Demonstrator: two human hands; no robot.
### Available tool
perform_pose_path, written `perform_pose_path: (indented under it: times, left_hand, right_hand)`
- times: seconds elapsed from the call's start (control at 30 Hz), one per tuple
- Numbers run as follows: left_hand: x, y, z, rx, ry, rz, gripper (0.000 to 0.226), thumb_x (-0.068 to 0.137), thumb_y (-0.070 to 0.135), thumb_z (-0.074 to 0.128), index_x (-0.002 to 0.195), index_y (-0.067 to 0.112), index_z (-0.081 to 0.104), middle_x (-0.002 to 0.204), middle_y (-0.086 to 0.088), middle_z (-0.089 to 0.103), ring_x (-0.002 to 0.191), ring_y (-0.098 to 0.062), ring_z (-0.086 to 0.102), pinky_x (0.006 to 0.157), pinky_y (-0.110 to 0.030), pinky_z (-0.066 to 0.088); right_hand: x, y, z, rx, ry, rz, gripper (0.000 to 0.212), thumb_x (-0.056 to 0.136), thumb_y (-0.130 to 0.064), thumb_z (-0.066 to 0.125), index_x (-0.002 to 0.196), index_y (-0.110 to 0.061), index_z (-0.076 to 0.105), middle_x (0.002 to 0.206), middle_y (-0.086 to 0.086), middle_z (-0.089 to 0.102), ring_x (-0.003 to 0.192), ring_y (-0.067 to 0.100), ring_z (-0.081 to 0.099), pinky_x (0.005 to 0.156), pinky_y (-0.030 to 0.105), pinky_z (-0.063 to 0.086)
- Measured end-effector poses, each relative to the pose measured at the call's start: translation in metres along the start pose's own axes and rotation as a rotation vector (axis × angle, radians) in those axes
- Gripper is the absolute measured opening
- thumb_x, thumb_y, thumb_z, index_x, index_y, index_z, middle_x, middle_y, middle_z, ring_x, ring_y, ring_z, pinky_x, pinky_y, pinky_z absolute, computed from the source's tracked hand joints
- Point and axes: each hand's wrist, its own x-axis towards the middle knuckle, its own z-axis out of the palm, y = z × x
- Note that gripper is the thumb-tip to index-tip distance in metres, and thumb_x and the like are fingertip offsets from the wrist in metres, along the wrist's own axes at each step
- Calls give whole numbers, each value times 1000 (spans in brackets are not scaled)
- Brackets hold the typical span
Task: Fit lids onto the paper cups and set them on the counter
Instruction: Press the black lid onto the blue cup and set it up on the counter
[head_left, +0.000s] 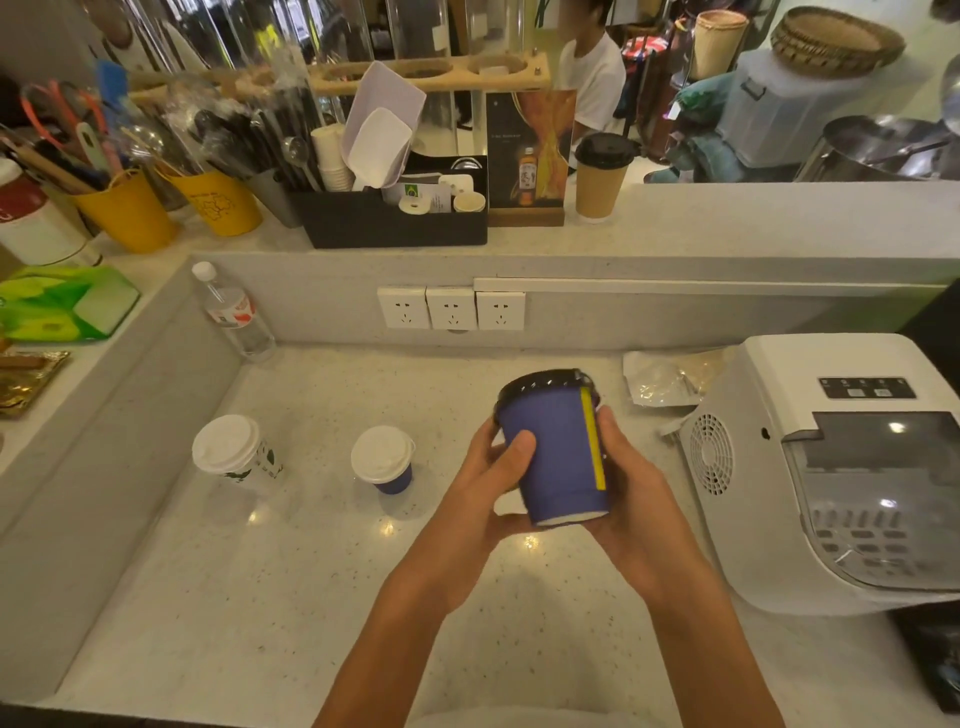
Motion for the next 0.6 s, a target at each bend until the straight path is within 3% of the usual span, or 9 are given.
perform_pose_path:
  times: [0.1,0.2,0.33,0.43,0.5,0.6]
  left_hand:
    - [1,-5,3,-91,11,17,70,81,50,72,140,48,36,132,4,63,114,-24,67,83,-50,60]
    - [2,-7,9,67,126,116,77,77,55,70,141,53,28,132,14,57,108,-11,68,79,-33,62]
    - [3,-13,20,272,195,264,91,74,43,68,148,42,15,126,36,38,103,15,58,73,-9,54]
    - [2,-16,13,240,143,266,97,76,42,73,150,41,10,138,26,37,112,13,56,76,-9,53]
    - [0,-16,5,154,89,206,93,79,41,73,150,45,14,146,15,41,117,0,60,79,-17,56]
    - [-1,-15,2,41,59,120,86,77,43,74,148,44,26,141,8,51,114,-8,64,79,-26,59]
  right_hand:
    - [2,7,6,-222,45,-44,49,103,-47,35,125,-19,68,120,7,74,110,24,70,95,45,55]
    - [1,9,12,-337,85,-91,57,92,-58,41,136,-26,58,130,1,68,113,18,68,95,40,56]
    - [0,12,17,-412,87,-117,94,67,-72,57,151,-43,26,141,-13,47,127,17,56,101,41,52]
    - [3,9,15,-371,113,-144,98,63,-65,68,151,-40,30,141,-9,51,124,19,60,98,43,55]
    - [6,9,12,-281,96,-140,88,67,-63,67,146,-32,44,134,-3,63,114,19,67,89,41,60]
    - [9,11,10,-224,59,-102,69,72,-65,61,128,-26,61,117,1,74,101,20,74,75,35,62]
